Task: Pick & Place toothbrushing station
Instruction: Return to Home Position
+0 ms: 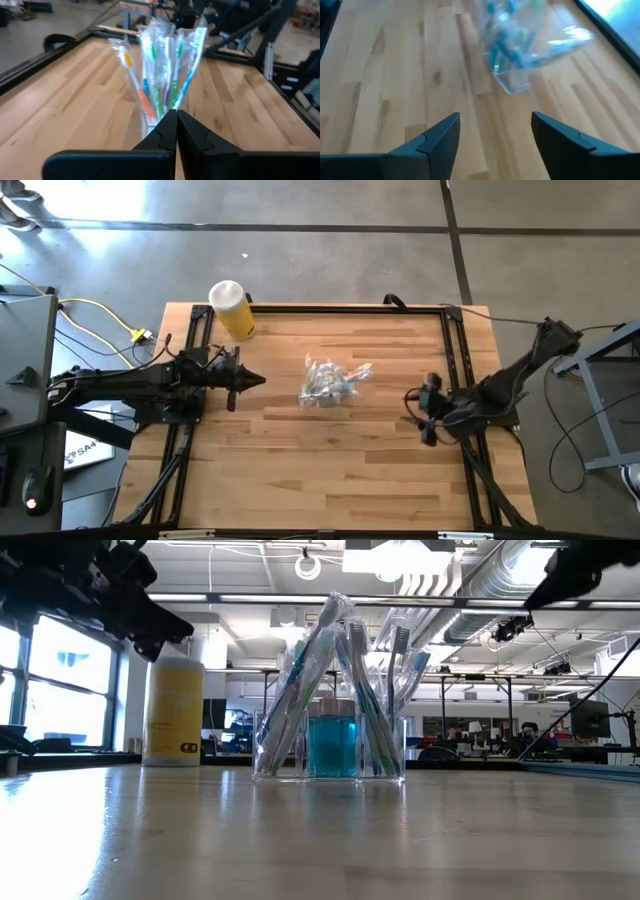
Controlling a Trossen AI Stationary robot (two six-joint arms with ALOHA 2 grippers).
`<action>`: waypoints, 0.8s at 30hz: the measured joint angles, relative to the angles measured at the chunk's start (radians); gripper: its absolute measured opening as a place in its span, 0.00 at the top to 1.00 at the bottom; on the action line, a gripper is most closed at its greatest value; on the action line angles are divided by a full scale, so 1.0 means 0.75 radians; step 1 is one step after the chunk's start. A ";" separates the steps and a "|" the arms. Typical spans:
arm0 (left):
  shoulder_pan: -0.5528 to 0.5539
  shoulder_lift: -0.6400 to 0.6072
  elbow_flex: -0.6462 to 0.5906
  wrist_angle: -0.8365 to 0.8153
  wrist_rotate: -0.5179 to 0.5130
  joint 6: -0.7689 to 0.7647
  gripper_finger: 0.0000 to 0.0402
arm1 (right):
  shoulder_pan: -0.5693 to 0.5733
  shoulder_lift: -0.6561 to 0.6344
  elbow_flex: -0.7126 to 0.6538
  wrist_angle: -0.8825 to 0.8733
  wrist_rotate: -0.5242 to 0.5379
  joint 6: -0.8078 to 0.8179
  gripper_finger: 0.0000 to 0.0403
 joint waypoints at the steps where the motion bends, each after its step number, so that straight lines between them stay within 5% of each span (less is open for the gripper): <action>1: 0.000 -0.015 -0.017 0.015 -0.010 -0.004 1.00 | -0.015 -0.001 -0.056 0.082 -0.009 -0.049 0.42; 7: -0.003 -0.088 -0.055 0.036 -0.012 -0.008 1.00 | -0.053 0.003 -0.285 0.572 -0.083 -0.326 0.55; 14: -0.118 -0.104 -0.057 0.016 -0.073 0.020 1.00 | -0.179 -0.038 -0.534 1.029 -0.307 -0.656 0.94; 24: -0.337 -0.256 -0.058 -0.153 -0.383 0.074 1.00 | -0.417 -0.591 -0.762 1.070 -0.524 -0.728 0.99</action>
